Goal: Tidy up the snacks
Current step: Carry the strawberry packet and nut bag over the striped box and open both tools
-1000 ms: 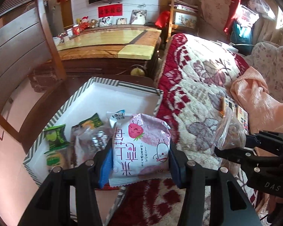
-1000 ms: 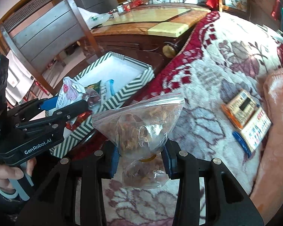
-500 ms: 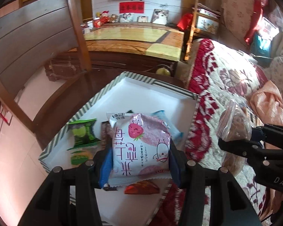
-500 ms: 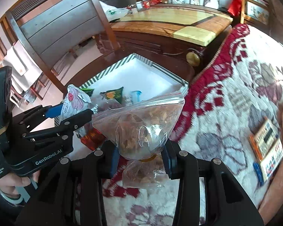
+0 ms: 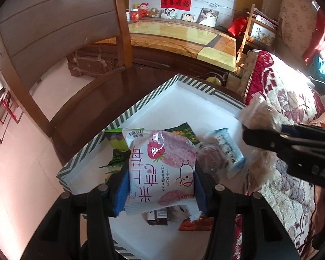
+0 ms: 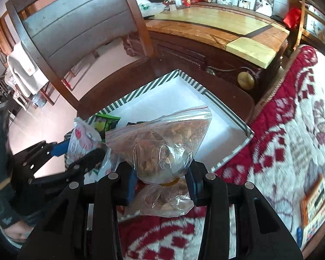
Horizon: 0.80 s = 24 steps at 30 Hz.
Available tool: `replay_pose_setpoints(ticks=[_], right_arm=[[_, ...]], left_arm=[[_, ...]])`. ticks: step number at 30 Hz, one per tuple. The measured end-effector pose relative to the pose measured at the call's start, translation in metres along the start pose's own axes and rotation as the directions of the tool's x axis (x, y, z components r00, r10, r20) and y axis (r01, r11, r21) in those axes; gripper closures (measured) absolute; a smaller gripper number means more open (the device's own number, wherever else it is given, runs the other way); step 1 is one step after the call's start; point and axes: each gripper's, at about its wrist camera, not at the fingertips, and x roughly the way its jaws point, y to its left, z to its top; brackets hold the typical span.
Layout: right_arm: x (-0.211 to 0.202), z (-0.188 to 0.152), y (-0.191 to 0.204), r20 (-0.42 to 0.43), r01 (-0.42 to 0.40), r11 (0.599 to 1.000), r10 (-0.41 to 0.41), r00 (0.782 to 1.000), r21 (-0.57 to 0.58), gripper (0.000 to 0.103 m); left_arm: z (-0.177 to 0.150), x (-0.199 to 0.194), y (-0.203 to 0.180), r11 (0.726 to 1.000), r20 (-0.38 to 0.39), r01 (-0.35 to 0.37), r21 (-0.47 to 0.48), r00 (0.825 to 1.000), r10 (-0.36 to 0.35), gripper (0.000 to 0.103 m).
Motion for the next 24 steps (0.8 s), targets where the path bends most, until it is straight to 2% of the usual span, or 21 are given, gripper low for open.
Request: replay_pose_setpoints(ticks=[12,15,17,19,20,24], right_arm=[[0.055,0.019,-0.003,-0.089,0.010,1.000,-0.011,0.996,-0.015,0.066],[0.065,0.019,-0.002,-0.110,0.001,1.000,-0.001,0.994,-0.004,0.062],[0.070,0.018,-0.002,-0.120,0.004,1.000,-0.004,0.993,0.002,0.058],[0.072,0.018,-0.003,-0.126,-0.003,1.000,0.004,0.992,0.014,0.052],[0.070,0.017,-0.003,-0.112,-0.016,1.000,0.019,0.993,0.026,0.049],[0.054,0.017,-0.009,-0.058,-0.042,0.996,0.047,0.997,0.076,0.049]], left_arm=[[0.001,0.020,0.006,0.999,-0.033,-0.031,-0.025,0.999,0.030,0.049],[0.001,0.023,0.006,0.998,-0.035,-0.052,-0.028,0.998,0.051,0.047],[0.001,0.025,0.006,0.998,-0.043,-0.062,-0.028,0.997,0.061,0.044],[0.001,0.026,0.005,0.997,-0.049,-0.071,-0.026,0.996,0.070,0.029],[0.001,0.025,0.005,0.997,-0.046,-0.074,-0.027,0.996,0.072,0.026],[0.000,0.020,0.005,0.997,-0.022,-0.068,-0.030,0.998,0.067,0.016]])
